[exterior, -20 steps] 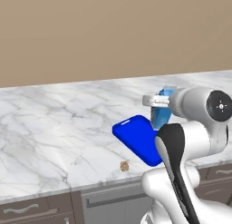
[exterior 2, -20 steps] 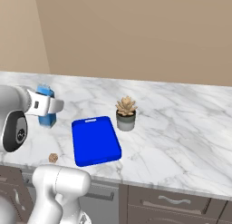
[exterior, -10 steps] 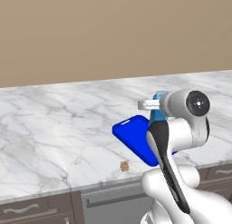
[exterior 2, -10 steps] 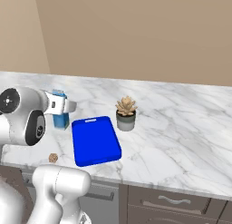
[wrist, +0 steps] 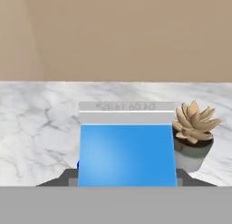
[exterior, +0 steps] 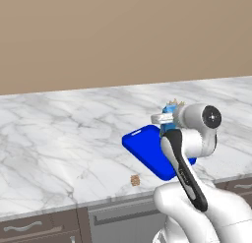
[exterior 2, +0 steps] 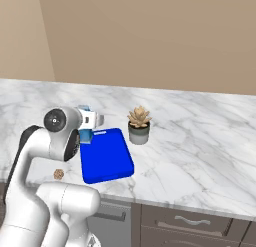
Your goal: Take out the milk from the fridge and place it on the tray on the counter. Then take the sugar cube near the tray and place it in the tray.
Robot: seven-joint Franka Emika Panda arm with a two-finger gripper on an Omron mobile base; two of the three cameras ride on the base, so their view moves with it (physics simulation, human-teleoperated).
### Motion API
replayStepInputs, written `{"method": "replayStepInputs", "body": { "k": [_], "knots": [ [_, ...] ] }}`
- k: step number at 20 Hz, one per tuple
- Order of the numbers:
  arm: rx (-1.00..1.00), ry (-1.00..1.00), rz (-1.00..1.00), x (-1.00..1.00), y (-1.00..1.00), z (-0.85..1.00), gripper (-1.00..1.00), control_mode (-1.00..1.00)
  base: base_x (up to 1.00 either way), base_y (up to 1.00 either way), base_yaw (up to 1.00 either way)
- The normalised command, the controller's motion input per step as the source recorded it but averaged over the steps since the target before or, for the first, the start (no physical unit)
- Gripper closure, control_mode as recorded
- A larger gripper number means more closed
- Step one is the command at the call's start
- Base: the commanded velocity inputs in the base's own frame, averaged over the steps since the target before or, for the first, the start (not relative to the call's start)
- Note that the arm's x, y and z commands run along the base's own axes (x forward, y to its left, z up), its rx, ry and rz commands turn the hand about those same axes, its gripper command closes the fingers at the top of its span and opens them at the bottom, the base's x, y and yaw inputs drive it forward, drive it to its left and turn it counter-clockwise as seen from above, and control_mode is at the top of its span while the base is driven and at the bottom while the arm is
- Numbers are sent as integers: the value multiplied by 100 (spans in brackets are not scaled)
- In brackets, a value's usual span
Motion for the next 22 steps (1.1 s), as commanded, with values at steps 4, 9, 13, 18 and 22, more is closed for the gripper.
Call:
{"method": "replayStepInputs", "body": {
  "k": [4, 9, 13, 18, 22],
  "knots": [
    [6, 2, 24, 74, -22, -29, 100, -100, 0, 0, 0],
    [2, 13, 16, 66, -3, -21, 100, -100, 0, 0, 0],
    [0, 22, 7, 42, 0, -5, 100, -100, 0, 0, 0],
    [0, 7, 8, 29, -8, 0, 100, -100, 0, 0, 0],
    [0, -9, 16, 9, -20, -4, 100, -100, 0, 0, 0]
  ]
}}
